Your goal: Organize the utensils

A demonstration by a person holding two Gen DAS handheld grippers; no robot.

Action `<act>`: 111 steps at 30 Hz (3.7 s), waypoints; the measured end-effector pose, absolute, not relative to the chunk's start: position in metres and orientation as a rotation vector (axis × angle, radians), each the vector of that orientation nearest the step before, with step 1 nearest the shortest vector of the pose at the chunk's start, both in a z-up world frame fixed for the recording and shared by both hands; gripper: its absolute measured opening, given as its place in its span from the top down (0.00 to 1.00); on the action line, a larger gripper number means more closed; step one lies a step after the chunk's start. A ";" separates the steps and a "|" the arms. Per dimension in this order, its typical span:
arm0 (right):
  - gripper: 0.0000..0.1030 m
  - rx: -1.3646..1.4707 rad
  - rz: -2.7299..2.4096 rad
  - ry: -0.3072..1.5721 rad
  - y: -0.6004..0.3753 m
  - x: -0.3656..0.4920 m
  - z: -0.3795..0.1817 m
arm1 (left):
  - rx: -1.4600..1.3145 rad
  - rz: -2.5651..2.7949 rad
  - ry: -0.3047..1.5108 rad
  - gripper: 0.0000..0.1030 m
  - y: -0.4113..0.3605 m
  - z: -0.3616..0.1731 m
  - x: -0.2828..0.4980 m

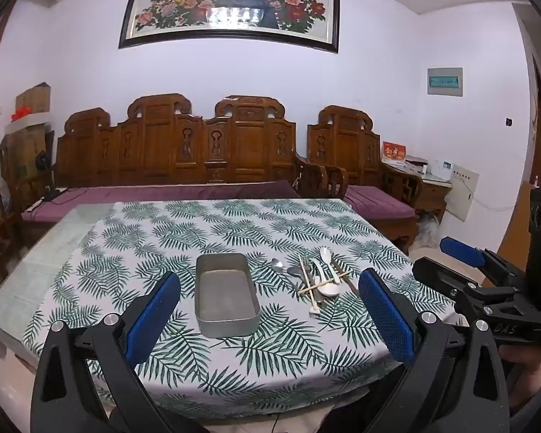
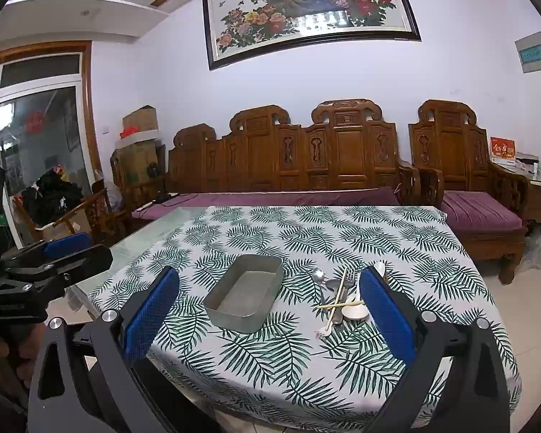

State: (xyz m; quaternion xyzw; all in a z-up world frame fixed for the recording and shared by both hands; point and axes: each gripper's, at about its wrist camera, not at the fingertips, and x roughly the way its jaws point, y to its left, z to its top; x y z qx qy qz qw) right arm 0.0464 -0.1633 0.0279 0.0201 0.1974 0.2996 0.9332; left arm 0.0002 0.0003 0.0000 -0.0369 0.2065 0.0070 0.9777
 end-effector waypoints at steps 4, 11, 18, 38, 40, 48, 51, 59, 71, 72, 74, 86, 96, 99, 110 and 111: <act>0.02 0.042 0.613 0.403 -0.163 0.046 0.028 | -0.072 0.014 0.414 0.07 0.000 0.000 0.000; 0.02 0.046 0.614 0.401 -0.164 0.046 0.028 | -0.071 0.013 0.411 0.07 0.000 0.000 0.000; 0.02 0.047 0.615 0.401 -0.164 0.046 0.028 | -0.070 0.013 0.411 0.07 0.000 0.000 0.000; 0.02 0.049 0.615 0.400 -0.165 0.046 0.029 | -0.070 0.013 0.406 0.07 0.000 -0.001 0.001; 0.02 0.049 0.615 0.400 -0.165 0.046 0.029 | -0.070 0.012 0.406 0.07 -0.001 0.000 0.000; 0.02 0.049 0.615 0.399 -0.164 0.046 0.029 | -0.070 0.013 0.402 0.07 -0.005 0.005 0.000; 0.02 0.049 0.615 0.399 -0.165 0.046 0.028 | -0.071 0.013 0.402 0.07 -0.005 0.004 0.001; 0.02 0.049 0.615 0.399 -0.164 0.045 0.030 | -0.069 0.011 0.399 0.07 -0.004 0.011 0.000; 0.02 0.049 0.615 0.398 -0.164 0.045 0.030 | -0.069 0.010 0.397 0.07 -0.004 0.010 0.000; 0.02 0.048 0.614 0.399 -0.164 0.045 0.029 | -0.070 0.010 0.397 0.07 -0.003 0.010 -0.001; 0.02 0.049 0.615 0.399 -0.164 0.045 0.030 | -0.070 0.011 0.397 0.07 -0.004 0.010 0.000; 0.02 0.049 0.615 0.398 -0.165 0.044 0.029 | -0.068 0.009 0.400 0.07 -0.005 0.012 0.001; 0.02 0.052 0.608 0.414 -0.162 0.049 0.028 | -0.070 0.009 0.419 0.07 -0.003 0.002 0.005; 0.02 0.046 0.599 0.426 -0.164 0.055 0.021 | -0.069 0.009 0.439 0.07 -0.002 -0.006 0.014; 0.16 0.018 0.551 0.520 -0.167 0.107 -0.023 | -0.036 0.011 0.553 0.07 0.002 -0.050 0.062; 0.19 0.013 0.547 0.528 -0.166 0.111 -0.027 | -0.032 0.009 0.564 0.07 0.002 -0.054 0.067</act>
